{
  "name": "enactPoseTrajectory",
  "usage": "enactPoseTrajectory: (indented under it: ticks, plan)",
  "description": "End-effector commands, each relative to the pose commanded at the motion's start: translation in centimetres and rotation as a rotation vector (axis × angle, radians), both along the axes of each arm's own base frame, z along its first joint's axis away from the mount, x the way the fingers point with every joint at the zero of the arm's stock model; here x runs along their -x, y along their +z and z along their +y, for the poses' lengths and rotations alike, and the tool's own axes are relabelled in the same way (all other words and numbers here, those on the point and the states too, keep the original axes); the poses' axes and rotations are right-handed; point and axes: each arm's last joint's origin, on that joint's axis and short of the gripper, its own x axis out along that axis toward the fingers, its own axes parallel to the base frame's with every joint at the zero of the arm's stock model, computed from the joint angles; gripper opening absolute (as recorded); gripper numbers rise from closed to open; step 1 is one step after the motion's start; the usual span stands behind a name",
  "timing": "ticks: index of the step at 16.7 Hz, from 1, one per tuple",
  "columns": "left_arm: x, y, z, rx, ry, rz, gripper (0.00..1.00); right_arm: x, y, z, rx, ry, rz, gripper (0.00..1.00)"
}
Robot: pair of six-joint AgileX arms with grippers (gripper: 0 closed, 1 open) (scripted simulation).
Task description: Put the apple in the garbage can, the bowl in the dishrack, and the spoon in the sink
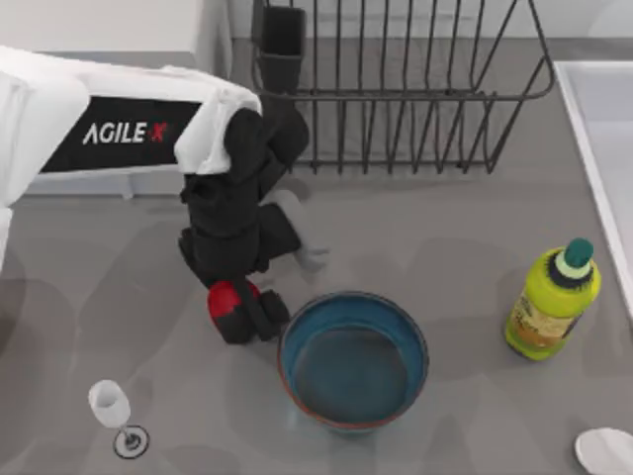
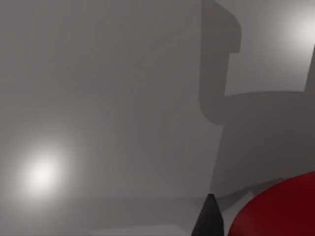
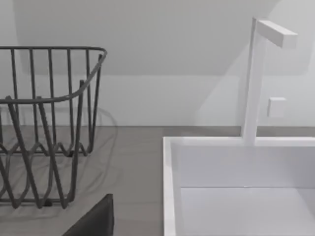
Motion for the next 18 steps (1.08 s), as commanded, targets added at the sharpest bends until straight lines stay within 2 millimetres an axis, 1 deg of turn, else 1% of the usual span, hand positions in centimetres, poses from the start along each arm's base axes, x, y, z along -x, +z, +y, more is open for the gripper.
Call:
enactPoseTrajectory:
  ticks: [6,7,9,11,16,18]
  plan:
    - [0.0,0.0,0.0,0.000,0.000,0.000,0.00,0.0,0.0,0.0,0.000,0.000,0.000,1.00]
    - [0.4,0.5,-0.2,0.024,0.011,0.016,0.00,0.0,0.0,0.0,0.000,0.000,0.000,1.00]
    - [0.2,1.0,-0.3,0.026,0.010,0.013,0.00,0.0,0.0,0.0,0.000,0.000,0.000,1.00]
    - [0.0,2.6,-0.4,0.027,0.012,0.011,0.00,0.0,0.0,0.0,0.000,0.000,0.000,1.00]
    - [0.2,8.5,-0.3,0.017,0.010,0.028,0.00,0.0,0.0,0.0,0.000,0.000,0.000,1.00]
    - [0.3,10.2,-0.2,0.022,0.011,0.019,0.00,0.0,0.0,0.0,0.000,0.000,0.000,1.00]
